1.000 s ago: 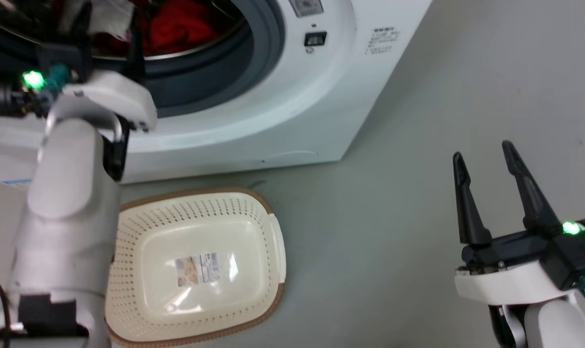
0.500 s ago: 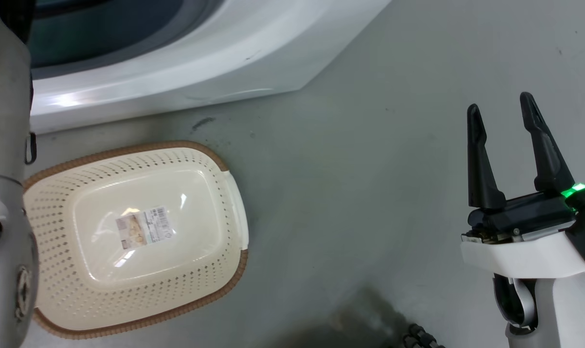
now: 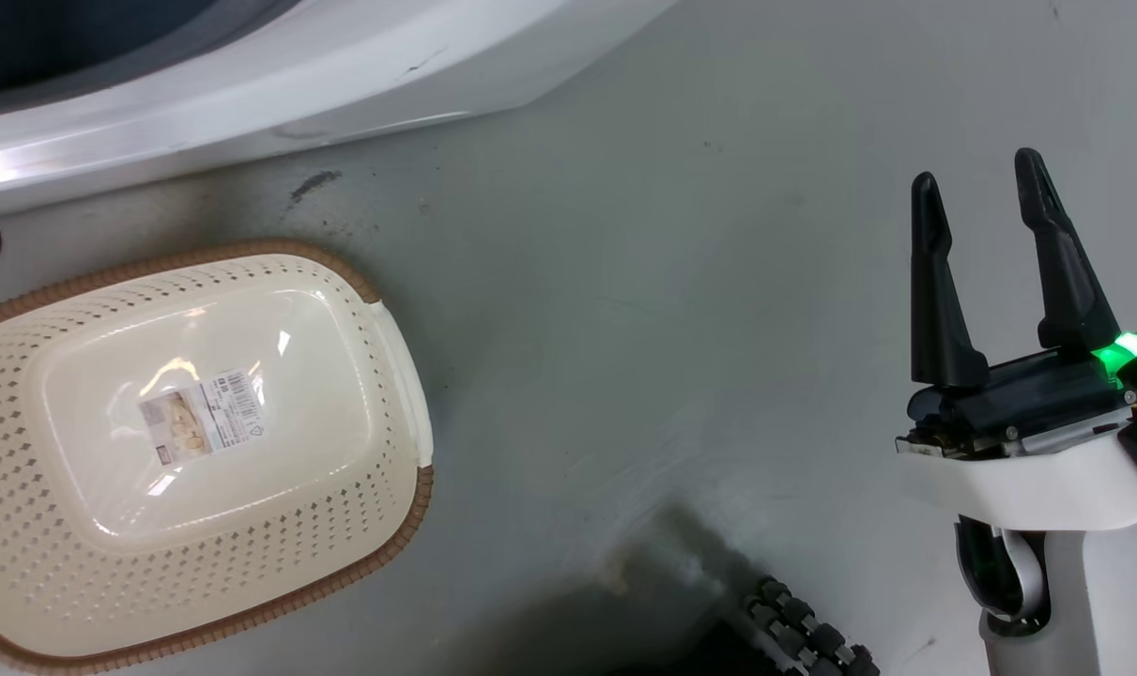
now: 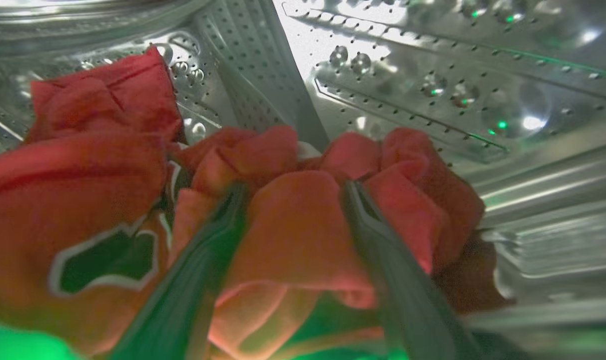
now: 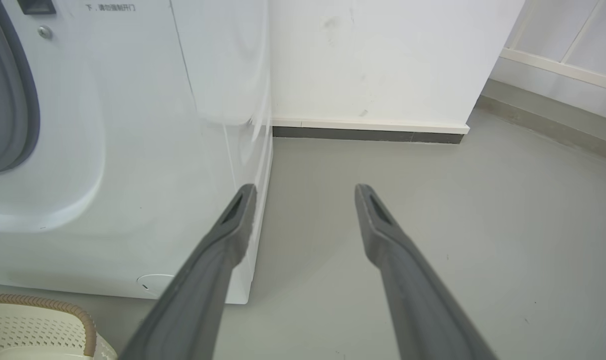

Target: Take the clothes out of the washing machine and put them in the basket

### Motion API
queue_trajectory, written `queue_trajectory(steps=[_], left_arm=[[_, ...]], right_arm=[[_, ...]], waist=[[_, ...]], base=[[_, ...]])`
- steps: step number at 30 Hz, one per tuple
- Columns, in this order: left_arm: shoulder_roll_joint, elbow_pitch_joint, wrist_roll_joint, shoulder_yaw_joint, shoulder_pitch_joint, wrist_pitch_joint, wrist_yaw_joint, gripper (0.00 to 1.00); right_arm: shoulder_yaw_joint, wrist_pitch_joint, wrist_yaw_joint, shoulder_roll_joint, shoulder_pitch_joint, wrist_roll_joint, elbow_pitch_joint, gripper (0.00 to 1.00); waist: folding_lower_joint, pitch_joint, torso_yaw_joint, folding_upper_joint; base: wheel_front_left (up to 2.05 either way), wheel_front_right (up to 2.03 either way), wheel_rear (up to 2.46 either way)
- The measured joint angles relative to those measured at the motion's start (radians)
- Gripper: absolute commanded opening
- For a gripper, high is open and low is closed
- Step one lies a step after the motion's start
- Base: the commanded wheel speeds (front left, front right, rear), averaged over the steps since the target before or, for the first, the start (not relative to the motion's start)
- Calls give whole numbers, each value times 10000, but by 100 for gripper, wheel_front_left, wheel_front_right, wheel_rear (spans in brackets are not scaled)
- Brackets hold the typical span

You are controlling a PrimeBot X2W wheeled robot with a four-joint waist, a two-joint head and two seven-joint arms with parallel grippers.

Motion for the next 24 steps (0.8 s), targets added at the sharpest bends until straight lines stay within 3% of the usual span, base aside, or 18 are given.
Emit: queue_trajectory(steps=[9,14,15,16,17,24], left_arm=[[316,31,-708,-249,-459,920,0,100],[451,-13,-857,-435,-540,897,2,100],[485,-46,-849,-523,-540,817,0,87],[510,-69,-859,-556,-539,727,0,23],[539,-71,-861,-577,-533,637,0,0],[566,-140,-1149,-830,-334,84,0,0]], right_arm=[[98,0,0,-2,-6,228,-8,100],[111,0,0,-2,-35,332,-10,100],[105,0,0,0,-46,332,-12,100],[98,0,0,0,-49,332,-12,100],[92,0,0,0,-52,332,-13,100],[54,0,0,0,-68,290,-12,100]], waist=[[-2,403,-284,0],[-2,470,-346,0],[-2,476,-345,1],[-2,475,-343,0],[-2,472,-338,0],[-2,344,-220,0]], base=[[0,0,0],[0,0,0],[0,0,0],[0,0,0],[0,0,0],[0,0,0]])
